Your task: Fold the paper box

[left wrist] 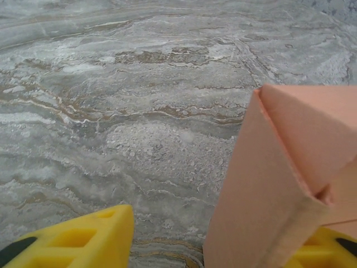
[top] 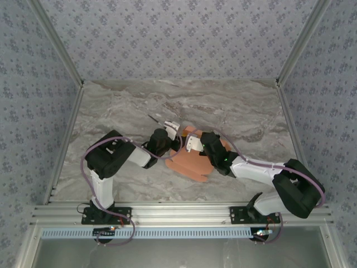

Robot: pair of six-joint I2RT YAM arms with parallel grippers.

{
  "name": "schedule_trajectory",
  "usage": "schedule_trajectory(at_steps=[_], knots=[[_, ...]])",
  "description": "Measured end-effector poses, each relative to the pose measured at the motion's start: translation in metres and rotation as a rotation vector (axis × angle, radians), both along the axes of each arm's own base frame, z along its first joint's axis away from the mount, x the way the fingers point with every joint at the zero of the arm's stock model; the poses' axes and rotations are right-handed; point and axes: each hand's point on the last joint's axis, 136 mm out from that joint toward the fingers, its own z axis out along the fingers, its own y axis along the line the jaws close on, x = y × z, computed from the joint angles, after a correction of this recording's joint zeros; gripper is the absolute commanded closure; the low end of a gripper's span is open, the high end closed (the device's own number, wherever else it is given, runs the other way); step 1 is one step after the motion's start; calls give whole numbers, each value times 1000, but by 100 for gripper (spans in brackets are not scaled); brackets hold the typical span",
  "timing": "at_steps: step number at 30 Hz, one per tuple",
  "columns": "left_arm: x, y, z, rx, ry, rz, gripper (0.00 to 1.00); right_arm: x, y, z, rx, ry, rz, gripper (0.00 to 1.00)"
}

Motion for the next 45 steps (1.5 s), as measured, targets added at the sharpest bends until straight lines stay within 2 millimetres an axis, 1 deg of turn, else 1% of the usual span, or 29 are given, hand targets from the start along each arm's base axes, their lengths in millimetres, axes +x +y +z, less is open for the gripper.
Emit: schedule_trajectory(at_steps=[3,8,18,28,35,45], knots=[[0,-1,0,1,-2,-2,60,0,1,0,0,2,2,100],[-1,-2,1,8,-9,16,66,0,1,0,4,4,2,100],[-2,-1,3,34,-37,177,78,0,4,1,20,9,10,100],[5,-1,15,22,-63,289,86,1,7,7,53,0,11,100],[5,-5,16,18,-74,300,86,2,6,8,73,5,5,100],[1,-15,15,11,-85,172,88,1,2,9,87,20,-7,100]])
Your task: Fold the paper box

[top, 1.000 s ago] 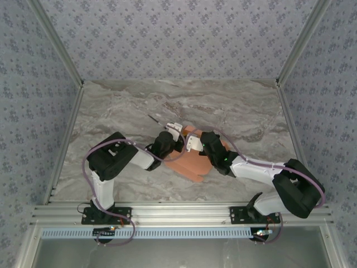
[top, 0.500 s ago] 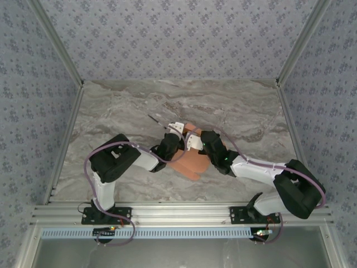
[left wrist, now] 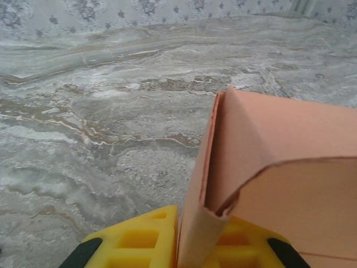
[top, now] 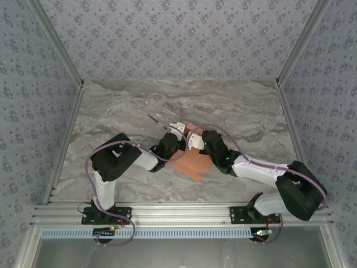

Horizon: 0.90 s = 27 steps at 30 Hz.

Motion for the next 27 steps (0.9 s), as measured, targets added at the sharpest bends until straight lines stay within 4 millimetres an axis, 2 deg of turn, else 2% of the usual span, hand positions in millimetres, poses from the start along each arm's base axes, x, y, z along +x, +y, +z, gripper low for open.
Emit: schedule_trajectory(at_steps=[9,12,20,26,27], knots=[[-3,-3,-4,14,13,-37,91,-2,-1,-2,14,17,-6,100],[-3,-3,-5,14,17,-37,94,-2,-1,-3,17,21,-8,97],[-6,0,-5,27,28,-38,98,-8,3,-4,59,57,9,75],[-11,10,-6,46,41,-28,100,-15,6,-7,113,105,11,64],[-11,11,-6,47,43,-26,100,-16,6,-7,121,110,13,58]])
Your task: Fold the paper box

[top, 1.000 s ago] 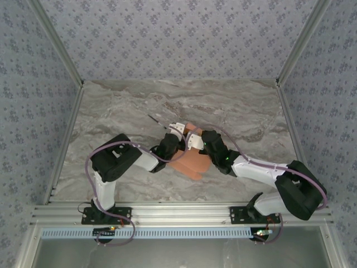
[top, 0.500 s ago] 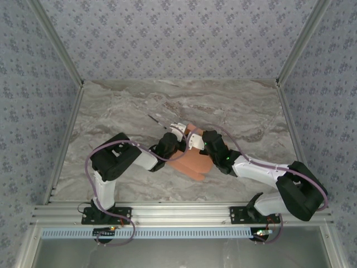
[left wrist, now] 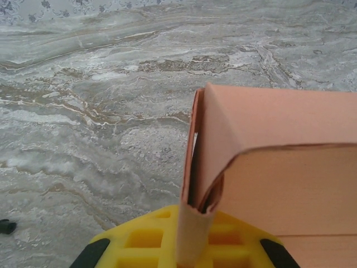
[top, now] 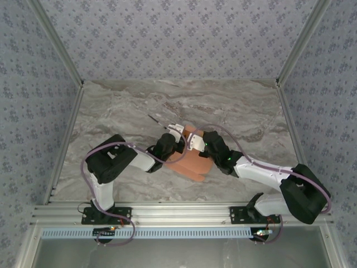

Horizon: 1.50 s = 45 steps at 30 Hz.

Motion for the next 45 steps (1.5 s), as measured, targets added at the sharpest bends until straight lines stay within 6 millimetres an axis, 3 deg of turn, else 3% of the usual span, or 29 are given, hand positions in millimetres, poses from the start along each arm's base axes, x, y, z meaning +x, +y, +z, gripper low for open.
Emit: schedule_trajectory(at_steps=[2,8,17,23,26,29,35,45], knots=[[0,3,0,7,4,7,100,-2,2,0,26,17,1,48],[1,19,7,10,-3,60,100,-10,9,14,145,54,8,33],[-2,52,14,-6,39,161,100,-29,8,65,397,88,-8,26],[-5,66,36,-56,57,215,100,-31,-10,118,638,192,-190,26],[-8,72,46,-69,69,233,100,-29,-14,129,721,295,-312,26],[-12,78,52,-74,78,251,100,-26,-8,127,759,392,-398,27],[-16,85,58,-73,91,265,100,-21,10,99,745,548,-489,29],[-18,90,53,-50,101,280,100,-1,33,86,726,615,-535,34]])
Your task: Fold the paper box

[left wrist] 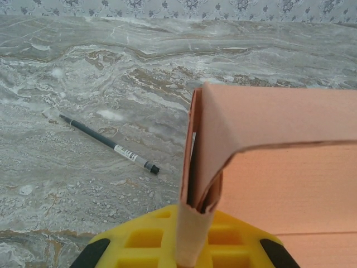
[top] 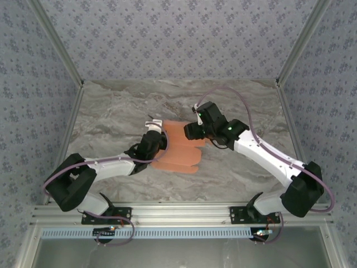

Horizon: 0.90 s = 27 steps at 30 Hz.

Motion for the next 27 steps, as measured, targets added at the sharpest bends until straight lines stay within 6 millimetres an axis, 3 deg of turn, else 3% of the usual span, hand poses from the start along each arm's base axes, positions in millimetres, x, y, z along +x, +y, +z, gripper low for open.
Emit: schedule_trajectory(at_steps=[19,27], knots=[[0,0,-1,3,2,1,100,-1,17,-22,138,108,-114,39],[2,7,-3,8,3,25,100,6,34,-15,267,93,-122,45]])
